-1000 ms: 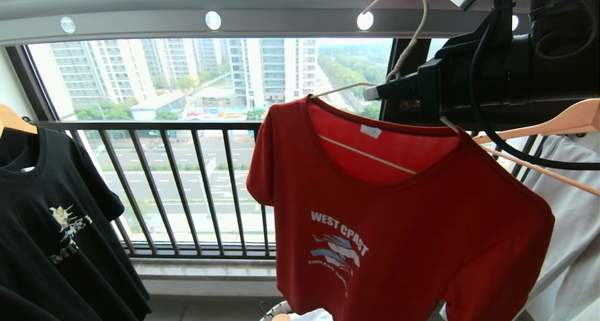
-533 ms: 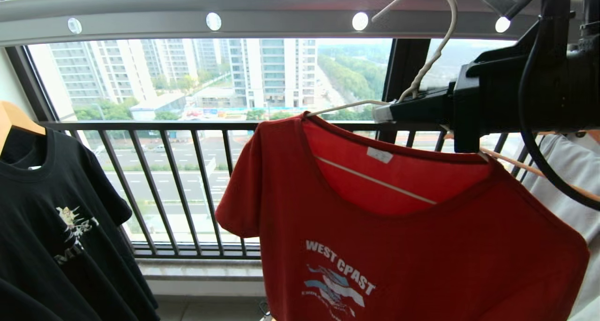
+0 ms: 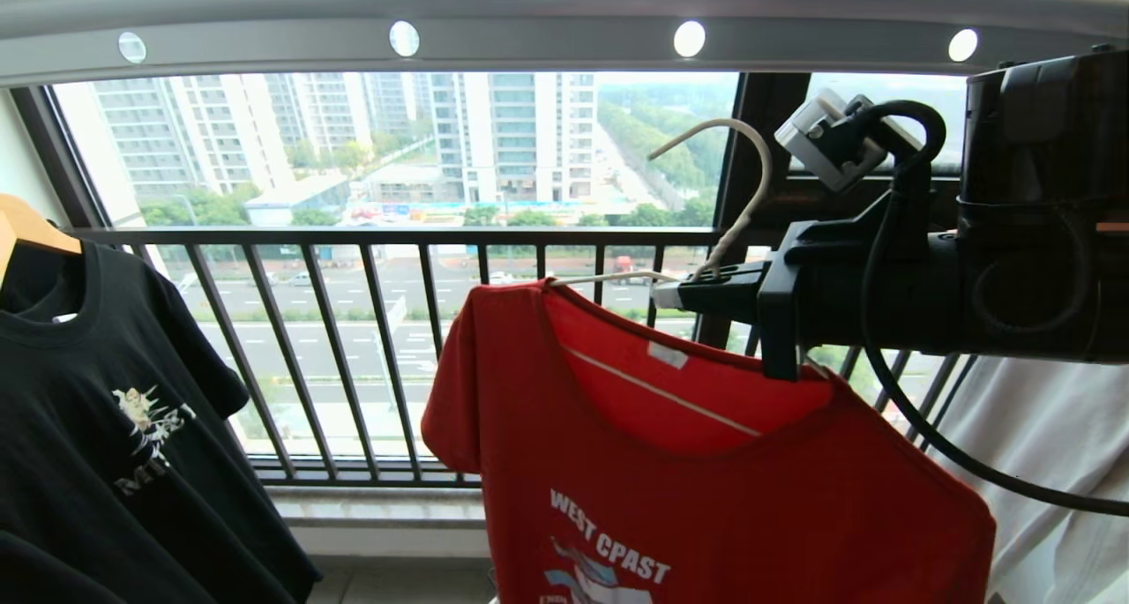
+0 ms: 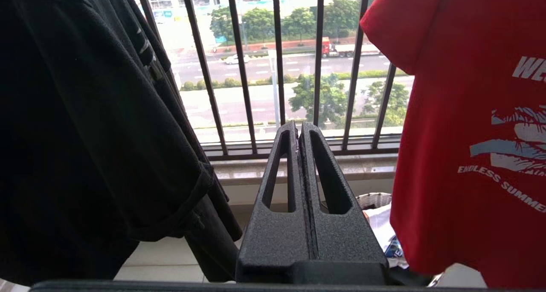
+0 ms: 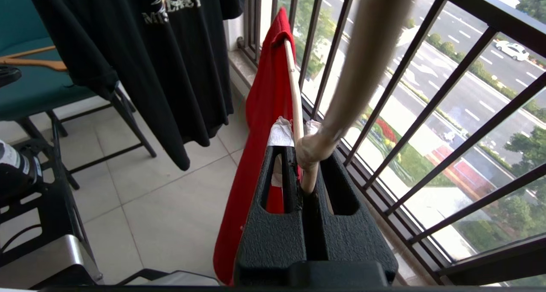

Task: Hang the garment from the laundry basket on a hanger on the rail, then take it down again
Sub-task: Take the clothes off the clothes rack

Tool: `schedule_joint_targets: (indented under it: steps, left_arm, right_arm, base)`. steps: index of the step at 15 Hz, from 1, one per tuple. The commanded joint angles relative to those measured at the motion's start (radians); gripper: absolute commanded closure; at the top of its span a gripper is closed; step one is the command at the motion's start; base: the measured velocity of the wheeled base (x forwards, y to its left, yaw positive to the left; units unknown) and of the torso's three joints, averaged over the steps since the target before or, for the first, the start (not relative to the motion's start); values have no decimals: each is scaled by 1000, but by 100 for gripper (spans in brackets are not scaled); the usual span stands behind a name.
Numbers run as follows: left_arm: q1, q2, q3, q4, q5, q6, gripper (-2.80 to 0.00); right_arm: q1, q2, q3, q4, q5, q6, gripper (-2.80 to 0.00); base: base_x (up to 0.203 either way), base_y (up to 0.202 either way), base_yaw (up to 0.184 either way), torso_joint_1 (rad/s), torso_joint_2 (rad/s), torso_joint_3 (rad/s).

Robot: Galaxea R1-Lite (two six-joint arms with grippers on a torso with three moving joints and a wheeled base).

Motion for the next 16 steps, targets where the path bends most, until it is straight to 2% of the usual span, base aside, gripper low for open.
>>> schedule_joint_targets:
  steps: [1,14,16]
  left_arm:
    - [0,0,0,0,0,0,0]
    - [0,0,-4,4,-2,19,0]
    - [0,40,-62,8,-9,20,0]
  right_arm:
    - [-10,28,21,-9,4,1,0]
    - [-19,169,-2,-132,7,-9,0]
    - [-19,184,-7,-134,8,-7,0]
  base:
    - [0,0,0,0,0,0]
    - [0,0,0,0,0,0]
    - [0,0,0,0,0,0]
